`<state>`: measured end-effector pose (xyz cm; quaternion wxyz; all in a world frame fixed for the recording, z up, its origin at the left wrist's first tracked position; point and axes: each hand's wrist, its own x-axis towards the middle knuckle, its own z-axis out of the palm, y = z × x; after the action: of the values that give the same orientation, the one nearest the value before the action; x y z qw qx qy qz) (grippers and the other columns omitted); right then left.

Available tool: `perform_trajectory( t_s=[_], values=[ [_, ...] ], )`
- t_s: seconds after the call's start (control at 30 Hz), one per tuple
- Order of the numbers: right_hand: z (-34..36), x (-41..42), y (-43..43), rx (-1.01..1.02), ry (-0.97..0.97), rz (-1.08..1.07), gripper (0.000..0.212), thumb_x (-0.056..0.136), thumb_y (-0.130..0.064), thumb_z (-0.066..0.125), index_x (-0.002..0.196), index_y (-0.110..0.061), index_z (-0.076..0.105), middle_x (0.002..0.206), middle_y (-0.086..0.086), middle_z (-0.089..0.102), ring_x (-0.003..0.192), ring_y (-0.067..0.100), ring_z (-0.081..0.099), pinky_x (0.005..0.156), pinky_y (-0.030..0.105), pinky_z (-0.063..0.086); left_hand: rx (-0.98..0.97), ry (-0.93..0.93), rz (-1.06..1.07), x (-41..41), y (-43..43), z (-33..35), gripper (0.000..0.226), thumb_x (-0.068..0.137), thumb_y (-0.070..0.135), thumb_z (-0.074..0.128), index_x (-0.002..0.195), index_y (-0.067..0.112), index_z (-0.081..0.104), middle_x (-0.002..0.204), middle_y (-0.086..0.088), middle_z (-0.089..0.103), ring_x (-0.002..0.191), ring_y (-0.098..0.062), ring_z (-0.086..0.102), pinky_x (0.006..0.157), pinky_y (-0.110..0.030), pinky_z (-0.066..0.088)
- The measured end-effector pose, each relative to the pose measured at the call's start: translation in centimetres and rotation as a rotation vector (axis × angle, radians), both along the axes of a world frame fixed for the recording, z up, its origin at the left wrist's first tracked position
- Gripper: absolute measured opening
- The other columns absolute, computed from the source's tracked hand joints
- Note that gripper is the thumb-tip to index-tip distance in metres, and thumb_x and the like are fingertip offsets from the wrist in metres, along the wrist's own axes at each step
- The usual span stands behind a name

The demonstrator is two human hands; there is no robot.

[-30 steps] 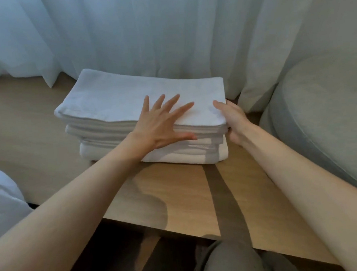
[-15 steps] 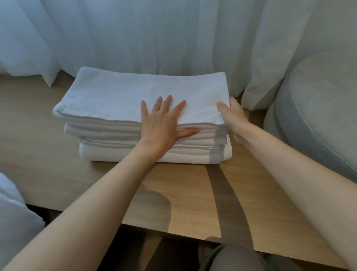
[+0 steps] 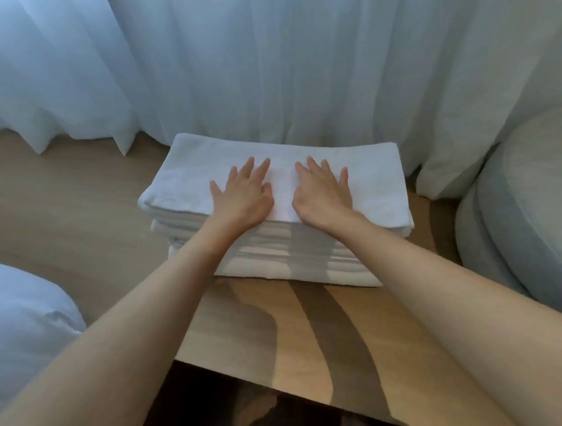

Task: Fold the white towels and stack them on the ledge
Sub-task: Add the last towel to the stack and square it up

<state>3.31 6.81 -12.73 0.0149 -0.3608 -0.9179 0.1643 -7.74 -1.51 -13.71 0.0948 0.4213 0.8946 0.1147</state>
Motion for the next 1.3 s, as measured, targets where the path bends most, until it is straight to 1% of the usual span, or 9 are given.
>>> perform_trajectory(
  t_s=[0.3,0.5,0.63,0.7,0.8,0.97,1.1,1.23,1.3],
  values=[
    [-3.7,-0.7,2.4,0.113,-0.113,-0.094,0.056,0.095,-0.061,0.007,0.148,-0.048,-0.002,0.160,-0.009,-0.012,0.146,0.027,-0.017,0.104,0.063,-0.022,-0.078,0.158,0.121,-4.5,0.5,-2.5,0.072,0.082,0.080,0.010,0.147,0.050,0.003,0.160,0.008,-0.009,0.143,-0.040,-0.018,0.103,-0.065,-0.022],
    [-4.3,1.8,4.4,0.174,-0.157,-0.154,0.066,0.087,-0.074,0.002,0.147,-0.049,-0.006,0.160,-0.007,-0.014,0.144,0.037,-0.017,0.110,0.057,-0.018,-0.114,0.201,0.224,-7.9,-1.7,-2.6,0.074,0.079,0.083,0.009,0.146,0.051,0.002,0.159,-0.002,-0.015,0.142,-0.045,-0.013,0.108,-0.062,-0.015],
    [-3.2,2.6,4.0,0.140,-0.205,-0.207,0.062,0.093,-0.066,0.006,0.149,-0.044,-0.006,0.160,-0.004,-0.010,0.143,0.042,-0.013,0.117,0.049,-0.008,-0.046,0.149,0.206,-9.1,-3.5,-1.7,0.066,0.088,0.072,0.022,0.148,0.048,0.011,0.161,0.001,-0.005,0.138,-0.040,0.025,0.112,-0.049,0.020],
    [-2.3,3.8,3.2,0.242,-0.170,-0.213,0.057,0.098,-0.055,0.014,0.151,-0.035,0.011,0.160,0.001,0.010,0.144,0.038,0.010,0.115,0.046,0.011,-0.023,0.129,0.223,-9.4,-4.7,-1.0,0.061,0.092,0.064,0.028,0.148,0.044,0.017,0.161,0.007,0.002,0.134,-0.036,0.035,0.106,-0.045,0.031],
    [-2.2,7.0,1.7,0.381,0.121,-0.255,0.046,0.099,-0.040,0.031,0.140,-0.022,0.042,0.149,0.004,0.039,0.133,0.026,0.037,0.103,0.041,0.030,0.152,0.076,0.381,-8.8,-7.5,-0.5,0.056,0.095,0.052,0.036,0.147,0.034,0.029,0.154,-0.003,0.028,0.131,-0.034,0.041,0.104,-0.045,0.034],
    [-5.0,12.3,-1.7,-0.076,0.735,-0.516,0.050,0.101,-0.028,0.034,0.149,-0.017,0.024,0.151,0.004,0.033,0.137,0.021,0.033,0.107,0.034,0.029,0.836,-0.422,0.771,-6.6,-12.2,-2.7,0.045,0.100,0.029,0.026,0.142,0.019,0.039,0.138,-0.007,0.050,0.125,-0.028,0.048,0.108,-0.041,0.036],
    [-7.7,14.0,-3.5,-0.306,0.735,-0.563,0.042,0.098,-0.020,0.038,0.141,-0.019,0.040,0.135,0.000,0.052,0.123,0.021,0.048,0.090,0.029,0.035,0.675,-0.568,0.768,-4.8,-14.7,-6.3,0.054,0.094,0.000,0.030,0.146,0.014,0.031,0.147,-0.006,0.040,0.133,-0.024,0.040,0.109,-0.031,0.031],
    [-9.4,14.1,-3.5,-0.353,0.583,-0.460,0.051,0.087,-0.016,0.065,0.134,-0.016,0.045,0.124,0.000,0.056,0.120,0.023,0.051,0.086,0.028,0.038,0.545,-0.692,0.598,-4.6,-14.9,-7.4,0.077,0.089,-0.002,0.053,0.152,0.019,0.015,0.157,-0.004,0.021,0.139,-0.022,0.028,0.100,-0.028,0.032],
    [-9.8,13.9,-3.0,-0.294,0.558,-0.428,0.057,0.081,-0.022,0.075,0.131,-0.013,0.048,0.124,0.003,0.059,0.116,0.020,0.054,0.085,0.026,0.039,0.550,-0.721,0.489,-5.0,-14.4,-7.5,0.083,0.084,-0.001,0.064,0.151,0.020,0.020,0.152,0.000,0.028,0.134,-0.018,0.034,0.089,-0.016,0.040]
  ],
)
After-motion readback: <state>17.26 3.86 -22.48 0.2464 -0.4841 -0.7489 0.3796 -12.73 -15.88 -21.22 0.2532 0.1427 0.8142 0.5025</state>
